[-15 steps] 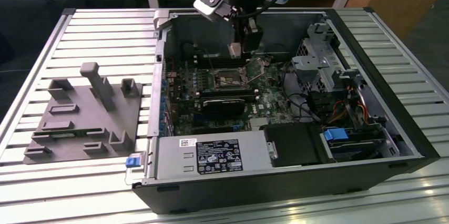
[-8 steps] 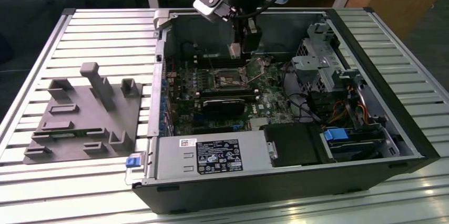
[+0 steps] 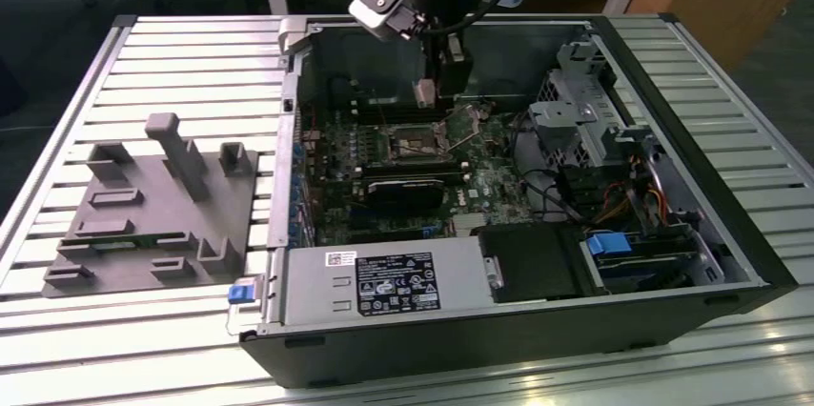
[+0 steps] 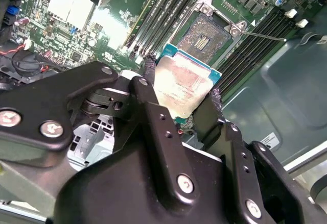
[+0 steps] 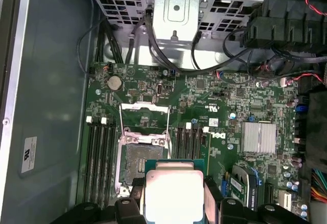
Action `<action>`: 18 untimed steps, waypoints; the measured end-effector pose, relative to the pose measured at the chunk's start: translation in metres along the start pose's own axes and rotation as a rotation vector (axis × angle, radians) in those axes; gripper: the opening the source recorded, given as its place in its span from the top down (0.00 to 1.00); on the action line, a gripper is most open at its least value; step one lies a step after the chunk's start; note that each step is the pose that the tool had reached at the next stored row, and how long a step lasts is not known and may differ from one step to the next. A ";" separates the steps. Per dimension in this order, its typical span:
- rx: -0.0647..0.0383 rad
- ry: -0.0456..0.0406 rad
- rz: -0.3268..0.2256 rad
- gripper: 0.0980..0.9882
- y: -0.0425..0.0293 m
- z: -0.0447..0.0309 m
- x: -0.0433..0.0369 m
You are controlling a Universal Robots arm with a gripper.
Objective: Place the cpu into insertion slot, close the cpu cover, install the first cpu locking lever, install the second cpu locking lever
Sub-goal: 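Place the cpu into insertion slot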
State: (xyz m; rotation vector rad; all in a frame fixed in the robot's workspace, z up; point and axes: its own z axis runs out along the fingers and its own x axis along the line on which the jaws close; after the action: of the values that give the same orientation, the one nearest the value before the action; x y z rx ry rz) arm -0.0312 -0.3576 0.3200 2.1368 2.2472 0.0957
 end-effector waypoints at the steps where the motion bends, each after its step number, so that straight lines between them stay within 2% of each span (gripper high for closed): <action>1: 0.001 -0.0004 0.004 0.50 0.0000 0.0004 0.0001; 4: 0.005 -0.0031 0.024 0.50 -0.0001 0.0017 0.0005; 15: 0.037 -0.0029 0.027 0.50 -0.0005 0.0082 0.0014; 18: 0.040 -0.0026 0.027 0.50 -0.0006 0.0096 0.0013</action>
State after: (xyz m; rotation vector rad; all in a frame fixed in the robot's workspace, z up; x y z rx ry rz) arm -0.0312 -0.3562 0.3103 2.1859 2.2383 0.0491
